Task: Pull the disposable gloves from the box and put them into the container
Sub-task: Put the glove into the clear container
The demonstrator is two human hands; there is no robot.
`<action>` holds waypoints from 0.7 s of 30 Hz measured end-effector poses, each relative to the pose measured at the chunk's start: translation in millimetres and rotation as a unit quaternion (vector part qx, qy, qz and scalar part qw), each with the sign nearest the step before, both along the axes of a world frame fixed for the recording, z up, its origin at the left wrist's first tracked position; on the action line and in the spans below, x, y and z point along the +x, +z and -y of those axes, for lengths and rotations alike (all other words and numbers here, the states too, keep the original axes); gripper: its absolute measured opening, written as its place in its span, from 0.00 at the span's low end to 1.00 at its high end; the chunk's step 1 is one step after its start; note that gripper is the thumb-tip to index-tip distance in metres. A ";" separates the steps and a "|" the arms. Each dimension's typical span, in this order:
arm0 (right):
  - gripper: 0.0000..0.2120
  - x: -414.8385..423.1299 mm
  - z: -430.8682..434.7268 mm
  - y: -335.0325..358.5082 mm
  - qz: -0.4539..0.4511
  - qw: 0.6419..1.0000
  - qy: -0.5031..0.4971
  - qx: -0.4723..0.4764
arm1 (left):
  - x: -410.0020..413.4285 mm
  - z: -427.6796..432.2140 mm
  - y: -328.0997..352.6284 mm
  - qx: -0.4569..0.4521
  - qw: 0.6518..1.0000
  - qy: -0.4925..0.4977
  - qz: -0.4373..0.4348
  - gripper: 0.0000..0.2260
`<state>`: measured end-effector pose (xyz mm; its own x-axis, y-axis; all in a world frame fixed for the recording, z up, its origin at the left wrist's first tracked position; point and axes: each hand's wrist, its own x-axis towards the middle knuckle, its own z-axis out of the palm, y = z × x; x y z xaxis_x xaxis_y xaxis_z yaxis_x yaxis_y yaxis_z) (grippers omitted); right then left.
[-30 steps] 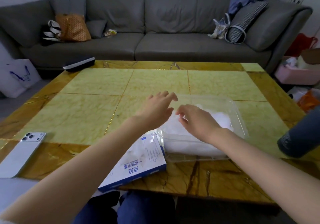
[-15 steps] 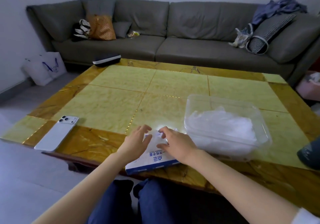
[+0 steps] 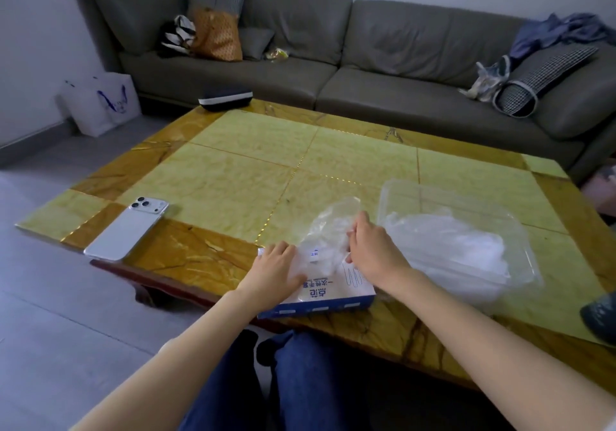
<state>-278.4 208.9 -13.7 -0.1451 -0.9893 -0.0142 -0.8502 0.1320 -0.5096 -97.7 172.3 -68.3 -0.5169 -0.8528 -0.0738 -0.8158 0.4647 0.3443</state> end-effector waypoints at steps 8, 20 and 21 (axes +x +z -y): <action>0.05 -25.0 -3.8 50.1 0.067 0.992 -0.062 -0.092 | -2.0 -1.2 4.9 0.019 1.000 -0.006 -0.010 0.21; 0.04 -52.7 -25.7 71.4 -0.116 0.976 0.004 -0.182 | -33.9 15.4 98.1 0.002 0.936 0.031 -0.351 0.18; 0.04 -52.0 -27.1 69.6 -0.126 0.975 0.014 -0.184 | -40.0 13.1 109.4 0.020 0.936 0.017 -0.350 0.23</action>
